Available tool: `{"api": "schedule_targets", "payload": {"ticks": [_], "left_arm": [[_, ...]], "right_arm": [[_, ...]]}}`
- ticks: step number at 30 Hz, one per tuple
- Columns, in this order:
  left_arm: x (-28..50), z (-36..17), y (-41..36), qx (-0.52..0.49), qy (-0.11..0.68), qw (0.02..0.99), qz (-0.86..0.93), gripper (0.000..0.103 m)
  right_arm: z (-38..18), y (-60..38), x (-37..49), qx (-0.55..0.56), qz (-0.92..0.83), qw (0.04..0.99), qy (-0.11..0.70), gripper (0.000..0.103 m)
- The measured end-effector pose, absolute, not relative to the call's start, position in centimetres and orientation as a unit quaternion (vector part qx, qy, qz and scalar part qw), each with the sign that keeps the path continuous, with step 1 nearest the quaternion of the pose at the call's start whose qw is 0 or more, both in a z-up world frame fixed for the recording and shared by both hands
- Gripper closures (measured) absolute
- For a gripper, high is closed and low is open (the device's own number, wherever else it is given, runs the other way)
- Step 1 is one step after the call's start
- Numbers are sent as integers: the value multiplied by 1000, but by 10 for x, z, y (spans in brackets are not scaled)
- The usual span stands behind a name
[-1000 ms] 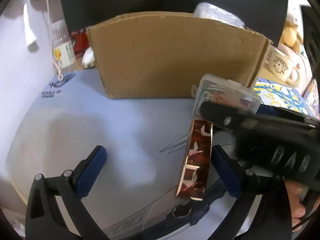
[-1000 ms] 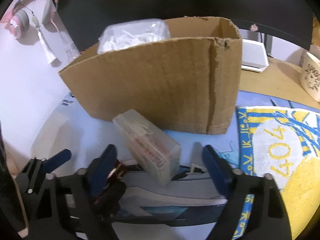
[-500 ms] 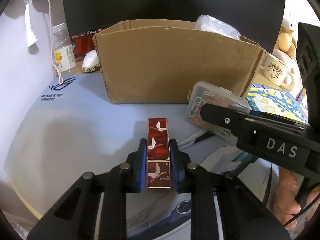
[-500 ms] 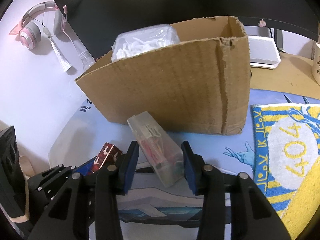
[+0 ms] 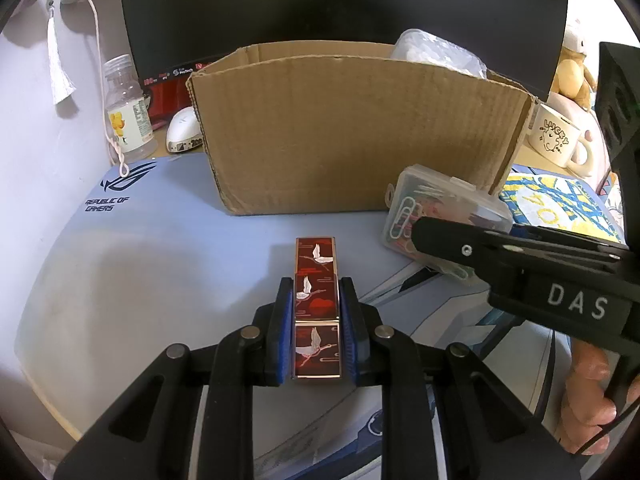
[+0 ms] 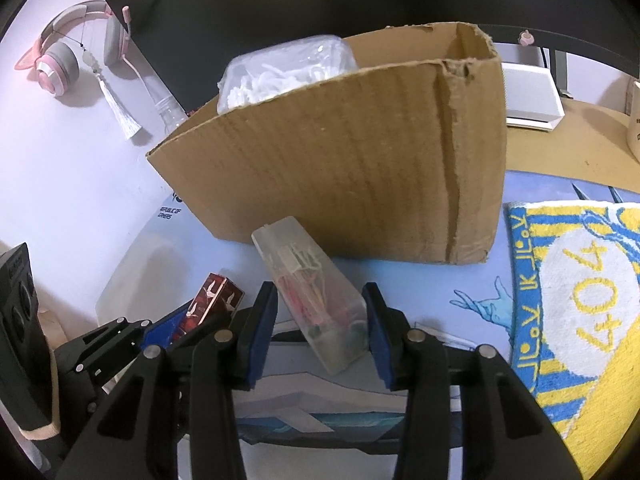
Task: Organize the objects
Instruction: 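Carry the red box with left tool while right carries clip box over cardboard box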
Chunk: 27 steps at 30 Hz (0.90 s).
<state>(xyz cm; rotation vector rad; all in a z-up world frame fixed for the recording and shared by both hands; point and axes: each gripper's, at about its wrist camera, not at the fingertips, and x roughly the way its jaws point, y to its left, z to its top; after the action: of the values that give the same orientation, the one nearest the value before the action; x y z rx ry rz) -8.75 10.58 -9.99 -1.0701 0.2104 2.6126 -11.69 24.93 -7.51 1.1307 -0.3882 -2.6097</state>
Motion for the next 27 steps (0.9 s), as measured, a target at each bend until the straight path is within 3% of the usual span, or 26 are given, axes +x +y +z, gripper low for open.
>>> {"api": "schedule_targets", "payload": {"ticks": [9, 27], "left_arm": [[-92, -95, 84, -363, 47, 131, 921, 83], [-83, -65, 54, -321, 14, 110, 940, 83]], "right_arm": [[-66, 230, -111, 404, -900, 132, -100, 76], [-36, 257, -95, 404, -900, 97, -129, 77]]}}
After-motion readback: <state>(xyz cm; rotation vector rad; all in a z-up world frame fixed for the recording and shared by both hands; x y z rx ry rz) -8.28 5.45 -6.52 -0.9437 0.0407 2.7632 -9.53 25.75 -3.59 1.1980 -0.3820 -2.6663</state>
